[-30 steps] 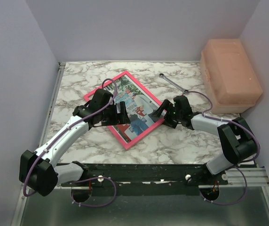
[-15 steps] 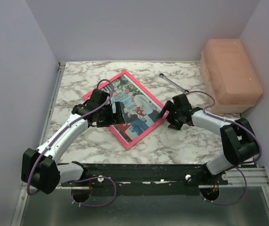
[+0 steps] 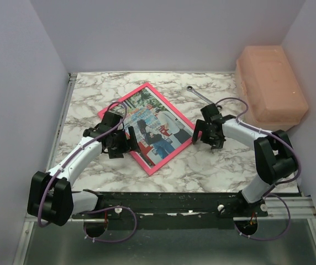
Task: Put the photo into the frame
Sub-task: Turn over the photo frame at the center of the board, then adjust the photo frame at the center of the board.
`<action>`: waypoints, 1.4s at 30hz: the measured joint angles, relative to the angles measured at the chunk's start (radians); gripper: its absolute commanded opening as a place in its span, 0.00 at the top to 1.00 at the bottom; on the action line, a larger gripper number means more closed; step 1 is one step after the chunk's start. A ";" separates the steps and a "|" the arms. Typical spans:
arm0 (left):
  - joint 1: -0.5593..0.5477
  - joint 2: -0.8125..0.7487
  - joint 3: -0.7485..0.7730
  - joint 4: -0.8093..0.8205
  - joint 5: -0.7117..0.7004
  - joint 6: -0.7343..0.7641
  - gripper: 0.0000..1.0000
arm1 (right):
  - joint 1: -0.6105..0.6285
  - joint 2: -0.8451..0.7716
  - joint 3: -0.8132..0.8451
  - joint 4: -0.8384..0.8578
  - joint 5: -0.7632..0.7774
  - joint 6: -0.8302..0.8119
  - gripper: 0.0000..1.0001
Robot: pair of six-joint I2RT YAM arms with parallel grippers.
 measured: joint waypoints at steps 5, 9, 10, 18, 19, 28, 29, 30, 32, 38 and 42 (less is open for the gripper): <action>0.064 -0.001 -0.067 0.044 0.053 -0.011 0.13 | -0.028 0.039 0.068 -0.043 -0.003 -0.072 0.00; 0.143 -0.003 -0.132 0.098 0.128 -0.020 0.13 | -0.048 0.098 0.179 -0.064 -0.010 -0.132 0.00; 0.165 -0.003 -0.150 0.116 0.152 -0.023 0.13 | -0.056 0.116 0.209 -0.063 -0.014 -0.147 0.00; 0.274 0.017 -0.182 0.211 0.251 -0.051 0.22 | -0.118 0.248 0.399 -0.042 -0.161 -0.208 0.09; 0.280 0.026 -0.182 0.222 0.254 -0.056 0.23 | -0.124 0.272 0.425 -0.034 -0.188 -0.209 0.15; 0.298 0.154 -0.164 0.283 0.240 -0.115 0.34 | -0.136 0.474 0.602 0.010 -0.382 -0.219 0.41; 0.298 0.173 -0.156 0.285 0.234 -0.124 0.36 | -0.136 0.488 0.612 0.011 -0.401 -0.218 0.45; 0.298 0.185 -0.151 0.287 0.230 -0.127 0.39 | -0.136 0.494 0.616 0.021 -0.418 -0.219 0.47; 0.298 0.214 -0.137 0.291 0.212 -0.140 0.43 | -0.136 0.504 0.621 0.026 -0.443 -0.220 0.51; 0.298 0.256 -0.061 0.267 0.155 -0.148 0.44 | -0.136 0.509 0.603 0.043 -0.497 -0.224 0.59; 0.298 0.298 0.008 0.246 0.137 -0.145 0.44 | -0.142 0.506 0.582 0.072 -0.521 -0.227 0.60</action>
